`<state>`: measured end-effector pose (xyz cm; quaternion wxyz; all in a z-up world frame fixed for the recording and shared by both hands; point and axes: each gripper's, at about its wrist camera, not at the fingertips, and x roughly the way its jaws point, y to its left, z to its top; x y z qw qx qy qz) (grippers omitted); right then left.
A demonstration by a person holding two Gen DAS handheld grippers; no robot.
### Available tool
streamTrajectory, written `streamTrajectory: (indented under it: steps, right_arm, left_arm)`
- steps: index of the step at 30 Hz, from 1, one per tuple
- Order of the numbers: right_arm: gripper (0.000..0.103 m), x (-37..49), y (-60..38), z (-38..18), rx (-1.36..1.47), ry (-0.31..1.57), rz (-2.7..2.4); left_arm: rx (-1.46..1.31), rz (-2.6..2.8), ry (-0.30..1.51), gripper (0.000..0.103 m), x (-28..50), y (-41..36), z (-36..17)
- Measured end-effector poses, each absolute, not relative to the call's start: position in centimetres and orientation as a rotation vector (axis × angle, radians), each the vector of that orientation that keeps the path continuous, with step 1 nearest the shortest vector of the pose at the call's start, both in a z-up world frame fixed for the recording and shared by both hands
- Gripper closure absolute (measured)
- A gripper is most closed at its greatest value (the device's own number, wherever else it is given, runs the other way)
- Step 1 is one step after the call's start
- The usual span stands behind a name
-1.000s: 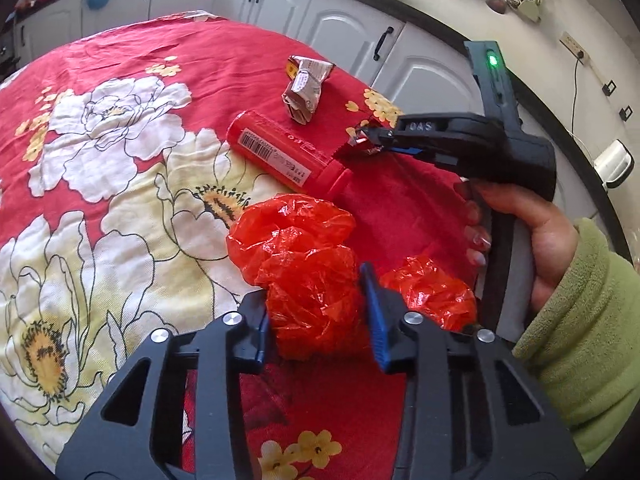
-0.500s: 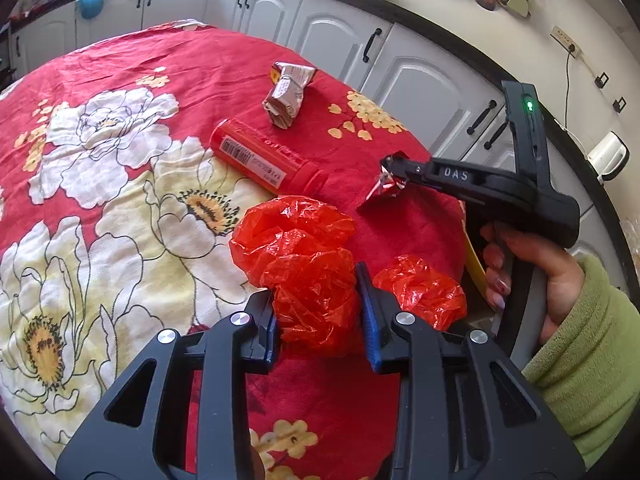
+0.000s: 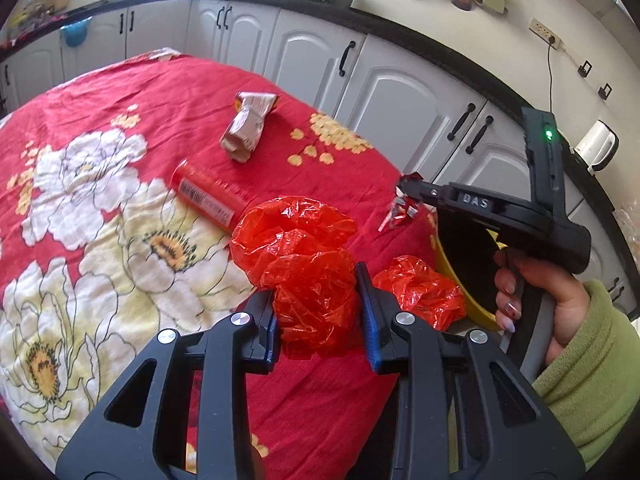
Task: Collect trash
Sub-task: 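Carry the red plastic bag and red wrapper over the bin with both grippers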
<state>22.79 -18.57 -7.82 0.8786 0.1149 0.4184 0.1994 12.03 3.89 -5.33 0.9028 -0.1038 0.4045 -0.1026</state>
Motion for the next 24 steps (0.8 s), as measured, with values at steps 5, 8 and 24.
streamTrajectory:
  steps: [5, 8, 24]
  right_arm:
    - [0.091, 22.1, -20.9, -6.6, 0.266, 0.839, 0.396]
    - [0.091, 21.6, -22.5, -6.0, 0.276, 0.817, 0.376]
    - [0.091, 19.1, -30.9, -4.6, 0.321, 0.739, 0.234]
  left_arm:
    - [-0.202, -0.231, 0.813, 0.079, 12.9, 2.6, -4.3]
    - [-0.188, -0.246, 0.794, 0.079, 13.4, 1.4, -3.6]
    - [-0.133, -0.336, 0.728, 0.079, 15.4, -4.1, -1.0]
